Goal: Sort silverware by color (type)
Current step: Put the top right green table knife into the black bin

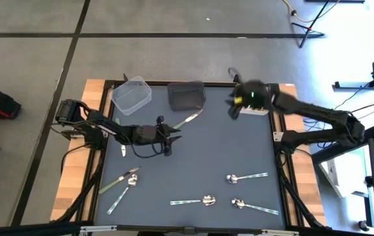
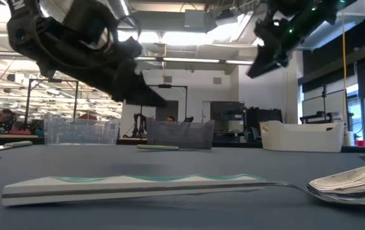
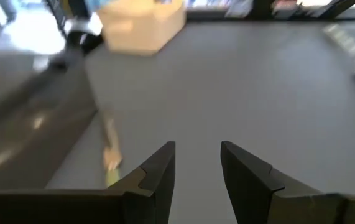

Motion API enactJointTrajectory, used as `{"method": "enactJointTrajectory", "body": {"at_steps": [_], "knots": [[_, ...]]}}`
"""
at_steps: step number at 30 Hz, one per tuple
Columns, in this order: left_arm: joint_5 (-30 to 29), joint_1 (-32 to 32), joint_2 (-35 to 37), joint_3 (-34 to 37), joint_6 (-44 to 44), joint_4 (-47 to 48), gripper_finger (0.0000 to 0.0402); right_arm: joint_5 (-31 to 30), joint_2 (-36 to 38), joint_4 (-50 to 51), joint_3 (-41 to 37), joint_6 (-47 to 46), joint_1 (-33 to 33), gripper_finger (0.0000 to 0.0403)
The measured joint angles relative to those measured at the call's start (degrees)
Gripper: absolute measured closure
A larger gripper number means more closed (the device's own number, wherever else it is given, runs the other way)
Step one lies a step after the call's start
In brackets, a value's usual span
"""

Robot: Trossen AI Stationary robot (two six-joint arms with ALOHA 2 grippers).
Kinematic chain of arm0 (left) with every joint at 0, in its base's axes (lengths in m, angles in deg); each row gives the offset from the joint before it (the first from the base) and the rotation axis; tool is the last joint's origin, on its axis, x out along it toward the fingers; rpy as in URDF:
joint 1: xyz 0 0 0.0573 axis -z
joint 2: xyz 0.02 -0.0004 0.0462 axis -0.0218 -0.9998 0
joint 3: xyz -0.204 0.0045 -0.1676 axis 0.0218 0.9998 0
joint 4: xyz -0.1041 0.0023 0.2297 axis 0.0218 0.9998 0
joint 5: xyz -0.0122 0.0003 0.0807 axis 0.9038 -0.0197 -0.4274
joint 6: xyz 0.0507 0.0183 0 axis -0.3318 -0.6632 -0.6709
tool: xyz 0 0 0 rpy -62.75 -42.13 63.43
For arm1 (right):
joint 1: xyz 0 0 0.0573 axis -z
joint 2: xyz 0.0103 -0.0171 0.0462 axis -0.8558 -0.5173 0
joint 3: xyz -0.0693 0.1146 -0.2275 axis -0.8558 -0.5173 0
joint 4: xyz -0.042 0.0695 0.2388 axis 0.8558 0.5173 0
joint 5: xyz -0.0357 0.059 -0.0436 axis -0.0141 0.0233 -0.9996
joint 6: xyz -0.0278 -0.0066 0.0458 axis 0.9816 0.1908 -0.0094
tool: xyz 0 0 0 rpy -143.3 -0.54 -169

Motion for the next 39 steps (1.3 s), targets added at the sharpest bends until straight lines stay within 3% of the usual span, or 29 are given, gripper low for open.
{"method": "enactJointTrajectory", "body": {"at_steps": [6,9,12,20,23,31,39], "knots": [[-0.76,-3.81,-0.04,-6.13,7.00,19.97,0.0278,-0.01,-0.22,-30.20,-14.31,6.49,-13.50,0.0258],[-0.21,-6.36,-0.04,-8.50,9.18,24.90,0.0278,-0.02,-1.42,-41.30,-19.24,10.84,-16.70,0.0258],[4.01,-8.92,-0.44,-9.44,9.87,26.22,0.0278,-0.06,-2.22,-47.60,-21.06,13.96,-18.05,0.0258],[6.66,-13.89,-5.67,-9.47,10.45,24.29,0.0278,-0.04,-2.38,-47.34,-21.10,14.70,-17.97,0.0259],[10.04,-14.68,-8.81,-9.47,10.64,21.38,0.0278,0.03,-2.38,-47.37,-21.10,14.61,-17.97,0.0259],[12.23,-15.37,-13.31,-9.63,11.21,17.32,0.0279,0.15,-2.38,-47.01,-21.10,14.31,-17.97,0.0259],[11.96,-15.39,-13.27,-9.60,9.90,17.76,0.0346,0.00,-2.38,-46.11,-21.10,13.50,-17.93,0.0259]]}}
